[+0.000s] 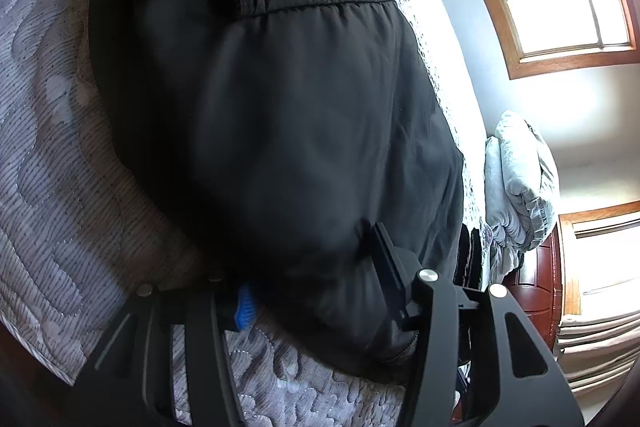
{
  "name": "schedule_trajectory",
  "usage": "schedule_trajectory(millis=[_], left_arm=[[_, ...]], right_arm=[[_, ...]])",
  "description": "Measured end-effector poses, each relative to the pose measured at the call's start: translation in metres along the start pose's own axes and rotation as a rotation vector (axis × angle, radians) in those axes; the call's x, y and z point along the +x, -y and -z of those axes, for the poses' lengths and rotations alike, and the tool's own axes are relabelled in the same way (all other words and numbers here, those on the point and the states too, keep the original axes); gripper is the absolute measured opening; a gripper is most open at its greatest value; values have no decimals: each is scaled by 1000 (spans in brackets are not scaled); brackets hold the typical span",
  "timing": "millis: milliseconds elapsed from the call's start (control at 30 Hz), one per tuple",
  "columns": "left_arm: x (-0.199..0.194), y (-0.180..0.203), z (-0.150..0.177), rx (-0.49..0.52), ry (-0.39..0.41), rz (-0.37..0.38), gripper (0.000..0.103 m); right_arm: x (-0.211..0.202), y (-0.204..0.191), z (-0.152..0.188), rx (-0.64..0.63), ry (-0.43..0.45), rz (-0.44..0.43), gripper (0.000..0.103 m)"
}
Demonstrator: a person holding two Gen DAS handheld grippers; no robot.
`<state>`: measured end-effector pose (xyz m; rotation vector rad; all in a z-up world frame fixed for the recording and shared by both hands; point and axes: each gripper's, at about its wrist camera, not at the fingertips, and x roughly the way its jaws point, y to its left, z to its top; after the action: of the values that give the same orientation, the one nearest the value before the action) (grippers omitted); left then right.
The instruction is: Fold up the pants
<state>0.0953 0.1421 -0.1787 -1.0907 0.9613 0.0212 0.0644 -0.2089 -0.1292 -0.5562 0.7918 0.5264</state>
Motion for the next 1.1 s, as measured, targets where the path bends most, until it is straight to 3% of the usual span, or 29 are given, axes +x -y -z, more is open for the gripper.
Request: schedule_trajectory(millis=[167,333,367,433,633,867,1100], left_arm=[[0,0,0,3,1,6,54],[0,2,2,11,5,3,58],[0,2,2,10,4,4,58],[-1,1,1,2,0,11,58],[-1,1,1,12,-4,18,60],[0,2,2,16,-4,21,63],[0,2,2,4,-12,28,63]], right_arm=[[-39,17,-4,121,114,-67,62],[-27,22,-22,122,122,-66,60],[-22,17,-23,115,116,-63,58],[-8,17,-24,111,79,-55,38],[4,21,-22,153,57,-97,18],[-16,10,-27,106,105,-191,16],[12,1,-20,117,48,-210,16]])
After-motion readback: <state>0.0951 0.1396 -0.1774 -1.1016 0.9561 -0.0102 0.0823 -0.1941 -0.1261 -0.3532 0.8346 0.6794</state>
